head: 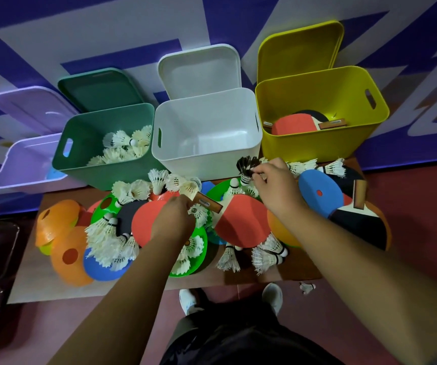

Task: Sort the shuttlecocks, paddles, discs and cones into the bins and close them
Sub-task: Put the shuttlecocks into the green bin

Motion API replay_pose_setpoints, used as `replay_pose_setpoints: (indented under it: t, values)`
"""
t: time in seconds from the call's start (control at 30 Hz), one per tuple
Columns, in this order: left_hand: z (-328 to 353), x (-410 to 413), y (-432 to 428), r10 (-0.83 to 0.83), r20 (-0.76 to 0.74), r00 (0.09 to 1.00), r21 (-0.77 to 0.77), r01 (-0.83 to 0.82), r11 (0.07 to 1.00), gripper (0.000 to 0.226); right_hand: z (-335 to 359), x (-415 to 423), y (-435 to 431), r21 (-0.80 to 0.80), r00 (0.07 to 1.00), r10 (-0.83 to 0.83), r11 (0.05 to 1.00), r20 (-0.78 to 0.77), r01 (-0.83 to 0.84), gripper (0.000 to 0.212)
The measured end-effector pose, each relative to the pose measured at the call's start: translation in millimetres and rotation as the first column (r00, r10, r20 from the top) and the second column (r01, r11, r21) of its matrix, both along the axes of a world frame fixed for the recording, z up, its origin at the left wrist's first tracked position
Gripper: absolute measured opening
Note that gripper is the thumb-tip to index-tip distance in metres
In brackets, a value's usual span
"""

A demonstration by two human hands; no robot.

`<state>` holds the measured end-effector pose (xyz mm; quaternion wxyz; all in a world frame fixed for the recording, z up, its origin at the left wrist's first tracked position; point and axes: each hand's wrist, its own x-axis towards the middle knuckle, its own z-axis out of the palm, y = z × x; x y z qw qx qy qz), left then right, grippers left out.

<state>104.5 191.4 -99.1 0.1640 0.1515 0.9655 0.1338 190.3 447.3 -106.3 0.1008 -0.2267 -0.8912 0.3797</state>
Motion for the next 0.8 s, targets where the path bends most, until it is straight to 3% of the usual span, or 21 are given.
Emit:
replay_pose_setpoints:
  t: [0.1, 0.33, 0.43, 0.53, 0.67, 0.8]
  values:
    - [-6, 5, -9, -0.031, -0.004, 0.999, -0.071, 0.031, 0.997, 0.037, 10, -2, -9, -0.065, 0.995, -0.044, 0.997, -0.084, 0.039, 0.019]
    - [-23, 21, -12, -0.148, 0.058, 0.987, -0.241, 0.158, 0.958, 0.059, 11, -4, -38, -0.104, 0.995, 0.016, 0.994, -0.103, -0.026, 0.015]
    - [-30, 22, -13, -0.151, 0.066, 0.986, -0.269, 0.164, 0.949, 0.045, 11, -3, -48, -0.114, 0.996, 0.042, 0.992, -0.082, -0.051, 0.016]
    - [-34, 17, -15, -0.069, 0.049, 0.996, -0.208, 0.078, 0.975, 0.043, 13, -4, -54, -0.117, 0.995, 0.065, 0.990, -0.072, -0.073, 0.016]
    - [-34, 10, -17, -0.004, -0.046, 0.999, -0.110, -0.001, 0.994, 0.023, 17, -9, -58, -0.134, 0.996, 0.070, 0.988, -0.060, -0.078, 0.016]
    - [-22, 8, -23, 0.097, -0.101, 0.990, 0.034, -0.094, 0.995, 0.028, 22, -19, -60, -0.149, 0.996, 0.061, 0.986, -0.060, -0.070, 0.017]
